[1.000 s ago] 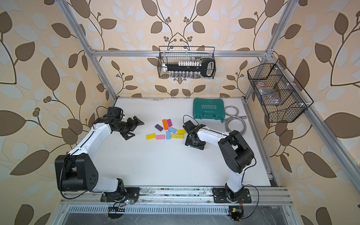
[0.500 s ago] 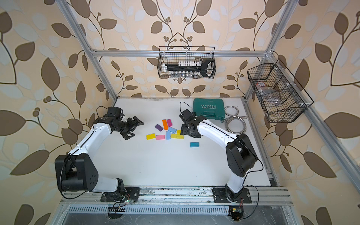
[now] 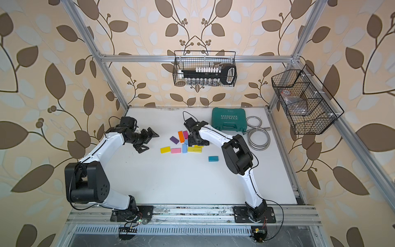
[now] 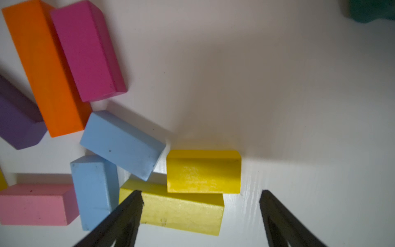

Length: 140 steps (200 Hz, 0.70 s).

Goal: Assemble the letter c with building blocks
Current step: Pick up the building block from the center of the board.

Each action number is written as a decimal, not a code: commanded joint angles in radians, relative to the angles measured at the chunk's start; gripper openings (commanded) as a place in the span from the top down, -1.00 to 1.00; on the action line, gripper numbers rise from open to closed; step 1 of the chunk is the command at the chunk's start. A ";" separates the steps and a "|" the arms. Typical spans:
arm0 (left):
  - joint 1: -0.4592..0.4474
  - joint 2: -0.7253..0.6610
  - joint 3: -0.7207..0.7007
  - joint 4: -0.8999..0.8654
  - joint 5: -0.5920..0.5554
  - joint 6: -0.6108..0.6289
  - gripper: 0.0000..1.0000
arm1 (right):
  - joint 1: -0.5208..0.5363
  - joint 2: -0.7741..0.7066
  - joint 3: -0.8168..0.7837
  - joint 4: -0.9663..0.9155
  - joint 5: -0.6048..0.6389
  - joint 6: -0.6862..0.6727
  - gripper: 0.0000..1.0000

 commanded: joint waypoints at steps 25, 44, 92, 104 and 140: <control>-0.003 0.014 0.037 0.008 0.029 0.024 -0.98 | 0.002 0.072 0.091 -0.068 0.039 -0.043 -0.70; -0.004 0.018 0.035 0.011 0.031 0.025 -0.97 | 0.002 0.078 0.087 -0.068 0.044 -0.047 -0.69; -0.003 0.022 0.038 0.014 0.037 0.022 -0.98 | -0.008 0.068 0.030 -0.039 0.038 -0.041 -0.62; -0.003 0.022 0.038 0.015 0.037 0.021 -0.97 | -0.015 0.067 0.021 -0.028 0.031 -0.038 -0.59; -0.003 0.022 0.036 0.014 0.034 0.018 -0.97 | -0.029 0.083 0.030 -0.018 0.011 -0.035 -0.55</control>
